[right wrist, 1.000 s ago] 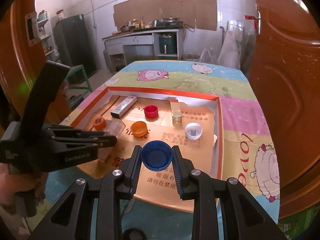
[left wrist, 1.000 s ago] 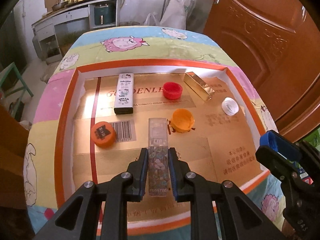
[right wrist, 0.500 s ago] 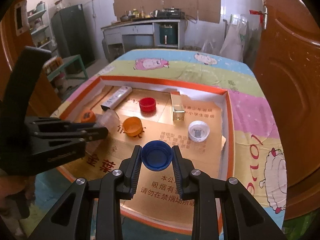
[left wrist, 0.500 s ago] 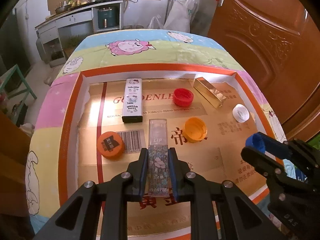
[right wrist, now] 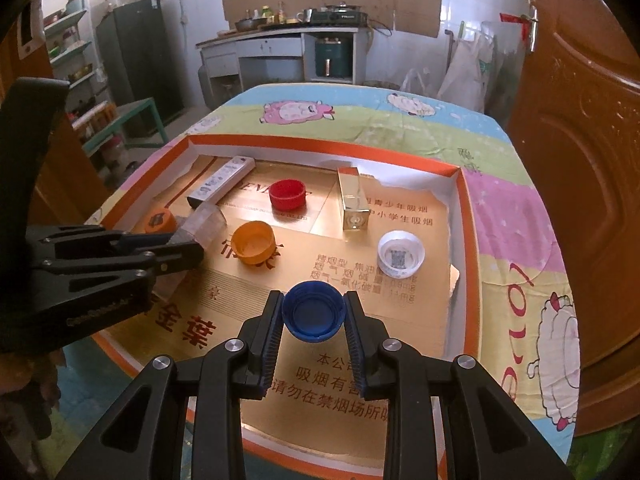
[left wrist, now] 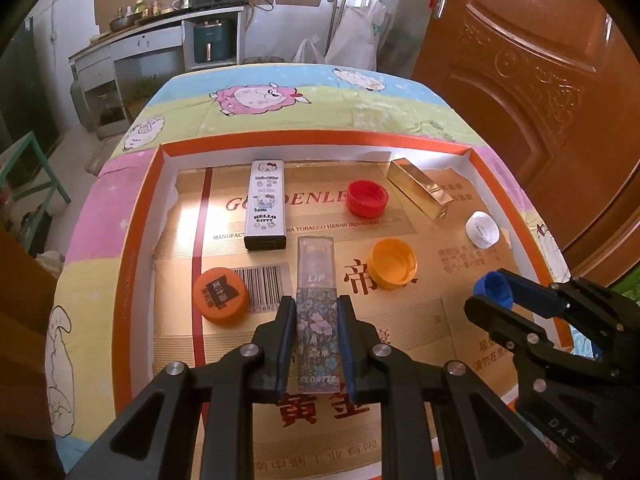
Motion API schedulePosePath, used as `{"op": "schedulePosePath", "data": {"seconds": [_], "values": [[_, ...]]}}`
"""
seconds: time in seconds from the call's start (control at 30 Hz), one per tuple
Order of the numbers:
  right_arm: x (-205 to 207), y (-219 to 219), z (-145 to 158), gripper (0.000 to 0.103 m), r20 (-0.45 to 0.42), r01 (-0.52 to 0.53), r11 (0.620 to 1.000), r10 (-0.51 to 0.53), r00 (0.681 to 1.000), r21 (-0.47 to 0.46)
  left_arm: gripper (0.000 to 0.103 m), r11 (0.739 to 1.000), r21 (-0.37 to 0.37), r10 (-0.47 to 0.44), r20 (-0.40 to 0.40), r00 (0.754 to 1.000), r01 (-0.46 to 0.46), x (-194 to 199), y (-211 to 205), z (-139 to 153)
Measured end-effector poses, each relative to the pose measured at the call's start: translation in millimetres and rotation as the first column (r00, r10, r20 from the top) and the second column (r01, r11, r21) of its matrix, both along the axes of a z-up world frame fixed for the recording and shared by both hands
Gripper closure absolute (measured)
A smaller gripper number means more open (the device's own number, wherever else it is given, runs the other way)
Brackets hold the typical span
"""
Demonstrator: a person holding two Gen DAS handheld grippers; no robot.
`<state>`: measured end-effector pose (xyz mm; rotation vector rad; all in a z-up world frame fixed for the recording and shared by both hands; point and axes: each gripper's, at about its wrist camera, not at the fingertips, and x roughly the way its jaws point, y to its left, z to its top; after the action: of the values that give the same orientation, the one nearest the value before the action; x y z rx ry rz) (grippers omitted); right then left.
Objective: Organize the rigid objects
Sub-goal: 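Open the right tool to drop the blue cap while the left tool releases the lip tube, then withdraw both tools from the tray toward the black cap and blue lighter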
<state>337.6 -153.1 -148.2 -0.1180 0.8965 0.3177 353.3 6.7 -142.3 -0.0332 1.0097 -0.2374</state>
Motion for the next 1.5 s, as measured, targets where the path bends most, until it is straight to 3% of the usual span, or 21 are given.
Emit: {"op": "schedulePosePath", "data": {"seconds": [0.1,0.23,0.27,0.37,1.5], "values": [[0.8,1.6,-3.3,0.072,0.0,-0.001,1.0,0.001,1.0,-0.012,0.078,1.0,-0.009,-0.003,0.005,1.0,0.003,-0.3,1.3,0.1],[2.8,3.0,-9.6,0.07,-0.014,0.002,1.0,-0.002,1.0,-0.025,0.059,1.0,-0.013,-0.007,0.012,1.0,0.007,-1.2,1.5,0.9],[3.4,2.8,-11.6,0.067,-0.018,0.004,1.0,-0.004,1.0,-0.028,0.059,1.0,-0.015,-0.007,0.014,1.0,0.007,-1.5,1.5,1.1],[3.6,3.0,-14.8,0.054,-0.019,0.005,0.999,-0.006,1.0,-0.036,0.058,1.0,-0.018,-0.007,0.02,1.0,0.007,-3.1,1.8,2.4],[-58.5,-9.3,39.4,0.053,0.087,0.048,0.999,-0.048,0.995,0.005,0.058,0.999,-0.04,0.017,0.151,0.988,-0.011,-65.9,6.1,58.8]]}}
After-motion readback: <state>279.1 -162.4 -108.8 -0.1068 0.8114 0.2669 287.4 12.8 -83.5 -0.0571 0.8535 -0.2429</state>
